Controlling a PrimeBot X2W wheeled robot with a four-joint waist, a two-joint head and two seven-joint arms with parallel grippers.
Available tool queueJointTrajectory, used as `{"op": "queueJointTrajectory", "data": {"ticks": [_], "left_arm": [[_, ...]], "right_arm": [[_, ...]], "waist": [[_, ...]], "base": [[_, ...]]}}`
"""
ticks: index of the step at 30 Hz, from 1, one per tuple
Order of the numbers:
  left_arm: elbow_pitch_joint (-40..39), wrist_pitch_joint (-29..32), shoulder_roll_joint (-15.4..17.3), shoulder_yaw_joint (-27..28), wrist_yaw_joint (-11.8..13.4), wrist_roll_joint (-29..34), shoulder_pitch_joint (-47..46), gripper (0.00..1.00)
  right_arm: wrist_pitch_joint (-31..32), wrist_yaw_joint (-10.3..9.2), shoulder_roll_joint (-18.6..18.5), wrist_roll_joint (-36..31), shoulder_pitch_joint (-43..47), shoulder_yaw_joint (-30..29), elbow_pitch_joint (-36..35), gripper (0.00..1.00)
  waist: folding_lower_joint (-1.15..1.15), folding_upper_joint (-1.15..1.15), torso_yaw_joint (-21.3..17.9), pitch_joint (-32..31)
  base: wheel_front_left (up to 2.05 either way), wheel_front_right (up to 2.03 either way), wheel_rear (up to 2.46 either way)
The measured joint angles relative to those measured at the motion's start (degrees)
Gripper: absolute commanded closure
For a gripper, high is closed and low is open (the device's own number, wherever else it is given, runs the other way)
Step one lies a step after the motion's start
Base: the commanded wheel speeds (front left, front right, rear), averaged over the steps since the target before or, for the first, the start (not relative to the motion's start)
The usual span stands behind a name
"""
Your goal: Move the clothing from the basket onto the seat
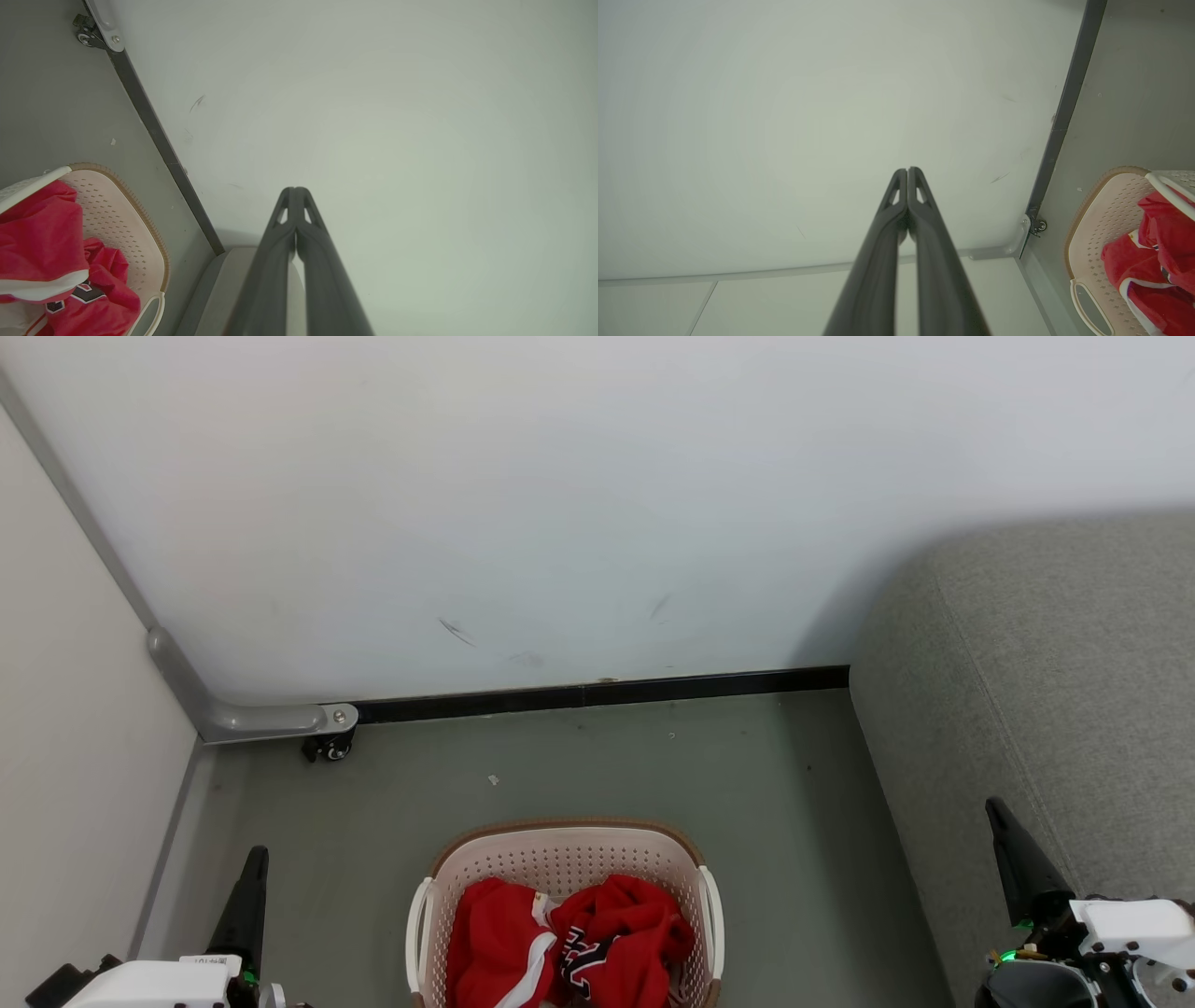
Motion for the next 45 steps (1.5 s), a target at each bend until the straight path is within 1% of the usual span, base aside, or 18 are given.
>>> {"op": "queueJointTrajectory", "data": {"ticks": [9,10,11,12,13,16,21,26,36,39,45], "left_arm": [[0.0,0.0,0.0,0.0,0.0,0.0,0.0,1.00],[0.0,0.0,0.0,0.0,0.0,0.0,0.0,0.00],[0.4,0.0,-0.2,0.0,0.0,0.0,0.2,0.00],[0.9,0.0,-0.4,-0.1,0.0,0.0,0.7,1.00],[1.6,0.0,-0.7,-0.1,0.0,0.0,1.3,0.00],[2.4,0.0,-1.5,-0.4,0.1,0.0,2.5,0.00],[2.2,0.0,-1.4,-0.7,0.1,0.0,2.5,0.00],[1.8,-0.5,-1.3,-0.9,0.1,0.8,2.4,0.00],[0.1,-3.0,0.4,-2.8,0.1,5.3,1.9,0.00],[-0.1,-3.9,0.7,-3.6,0.1,6.4,1.8,0.00],[-0.3,-5.0,1.9,-5.1,0.1,9.7,1.8,0.00]], "right_arm": [[0.0,0.00,0.0,0.0,0.0,0.0,0.0,1.00],[0.0,0.00,0.0,0.0,0.0,0.0,0.0,0.00],[0.0,-0.01,0.1,0.0,0.2,0.0,0.4,0.00],[0.0,-0.03,0.4,0.0,0.6,0.1,1.0,1.00],[0.0,-0.03,0.6,0.0,1.2,0.1,1.6,0.00],[0.0,-0.07,1.0,0.0,2.6,0.5,2.3,0.00],[-0.1,-0.07,1.0,-0.1,2.4,1.0,2.0,0.00],[-1.2,-0.07,1.0,-1.6,2.3,1.7,1.7,0.00],[-3.5,-0.07,-0.1,-6.3,2.1,4.4,1.5,0.00],[-3.9,-0.07,-0.2,-8.2,2.1,5.1,1.5,0.00],[-4.7,-0.05,-1.2,-12.8,0.7,6.7,1.5,0.00]], "waist": [[0.00,0.00,0.0,0.0],[0.00,0.00,0.0,0.0],[0.00,0.00,0.0,0.0],[0.00,0.00,0.0,0.0],[0.00,0.00,0.0,0.0],[0.00,0.00,0.0,0.0],[0.00,0.00,0.0,0.1],[0.00,0.00,0.0,0.2],[0.03,0.00,0.2,0.3],[0.09,0.00,0.3,0.4],[0.29,0.00,0.4,0.5]], "base": [[0.00,0.00,0.00],[0.00,0.00,0.00],[0.00,0.00,0.00],[0.00,0.00,0.00],[0.00,0.00,0.00],[0.00,0.00,0.00],[0.00,0.00,0.00],[0.00,0.00,0.00],[0.00,0.00,0.00],[0.00,0.00,0.00],[0.00,0.00,0.00]]}}
